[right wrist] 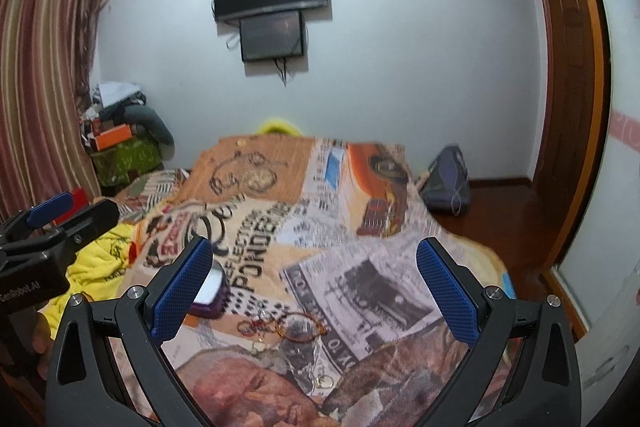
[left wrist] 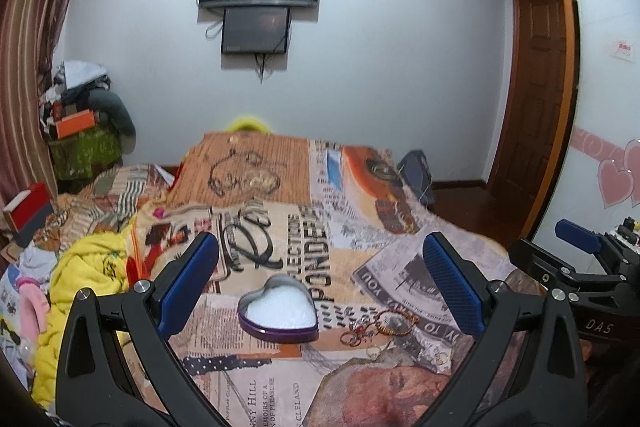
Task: Organize jewelry
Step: 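Grasp a gold ring with the left tool while the right tool grasps another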
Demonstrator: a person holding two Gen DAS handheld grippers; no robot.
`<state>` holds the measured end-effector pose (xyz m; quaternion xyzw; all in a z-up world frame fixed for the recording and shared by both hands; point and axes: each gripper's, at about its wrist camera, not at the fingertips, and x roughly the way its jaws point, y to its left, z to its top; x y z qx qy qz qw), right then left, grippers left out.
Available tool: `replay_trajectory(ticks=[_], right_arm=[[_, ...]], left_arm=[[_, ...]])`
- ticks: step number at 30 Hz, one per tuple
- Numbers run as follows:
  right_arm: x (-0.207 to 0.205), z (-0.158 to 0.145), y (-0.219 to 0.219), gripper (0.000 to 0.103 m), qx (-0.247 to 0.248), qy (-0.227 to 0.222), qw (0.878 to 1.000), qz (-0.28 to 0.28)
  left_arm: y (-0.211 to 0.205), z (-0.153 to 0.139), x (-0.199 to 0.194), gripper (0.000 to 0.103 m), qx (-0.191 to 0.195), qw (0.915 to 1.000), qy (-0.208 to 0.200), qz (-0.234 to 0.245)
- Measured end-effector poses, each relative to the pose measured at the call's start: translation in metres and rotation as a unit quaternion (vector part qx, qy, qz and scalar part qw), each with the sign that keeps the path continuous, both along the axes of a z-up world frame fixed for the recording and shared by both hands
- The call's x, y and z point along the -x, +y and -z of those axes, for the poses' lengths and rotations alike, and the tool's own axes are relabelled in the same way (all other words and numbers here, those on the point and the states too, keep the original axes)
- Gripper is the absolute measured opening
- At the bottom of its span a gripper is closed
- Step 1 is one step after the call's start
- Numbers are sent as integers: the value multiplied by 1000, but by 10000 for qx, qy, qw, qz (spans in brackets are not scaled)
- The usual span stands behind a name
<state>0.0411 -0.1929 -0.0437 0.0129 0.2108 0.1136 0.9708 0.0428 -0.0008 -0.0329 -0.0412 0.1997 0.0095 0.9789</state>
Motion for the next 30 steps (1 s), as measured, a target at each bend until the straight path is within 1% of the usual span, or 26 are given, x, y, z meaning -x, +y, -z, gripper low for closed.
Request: replay_trajectory(ticks=[3, 5, 7, 9, 11, 13, 14, 16, 18, 20, 22, 23, 25, 26, 29, 30], right_arm=[[-13, 16, -7, 101, -51, 325, 9995, -14], [-21, 26, -12, 101, -41, 539, 9985, 21], [-28, 38, -15, 94, -31, 758, 9971, -2], [-34, 50, -19, 89, -26, 972, 9953, -43], [-40, 64, -22, 82, 4, 1202, 9927, -61], [-44, 75, -26, 73, 38, 1413, 9899, -106], [-45, 81, -27, 71, 49, 1528, 9881, -141], [-47, 91, -29, 65, 60, 1711, 9850, -209], [-48, 100, -29, 59, 34, 1882, 9815, -339], [-49, 109, -30, 55, -7, 2041, 9777, -488], [-49, 118, -29, 50, -22, 2185, 9739, -611], [-48, 123, -28, 48, -27, 2263, 9718, -668], [-49, 132, -27, 40, -28, 2441, 9667, -767], [-49, 136, -27, 38, -42, 2524, 9643, -802], [-48, 145, -28, 32, -110, 2682, 9594, -860], [-48, 145, -29, 30, -138, 2703, 9586, -885]], left_arm=[[3, 20, -17, 103, 47, 9994, 327, 56], [2, 34, -27, 103, 7, 9987, 517, 17], [0, 49, -37, 103, -65, 9975, 698, -24], [0, 61, -44, 103, -55, 9960, 891, 37], [-1, 79, -53, 99, 20, 9930, 1172, 172], [-2, 94, -60, 90, 78, 9890, 1452, 268], [-3, 102, -63, 88, 118, 9864, 1607, 312], [-5, 122, -72, 80, 260, 9783, 2012, 431], [-8, 135, -77, 73, 376, 9719, 2262, 525], [-13, 149, -81, 69, 526, 9634, 2533, 704], [-19, 157, -82, 65, 565, 9570, 2707, 874], [-22, 159, -82, 65, 559, 9546, 2773, 930], [-29, 164, -83, 65, 568, 9512, 2858, 1014], [-30, 166, -83, 64, 603, 9491, 2898, 1077], [-36, 169, -84, 63, 653, 9469, 2930, 1156], [-37, 170, -84, 59, 669, 9461, 2934, 1199]])
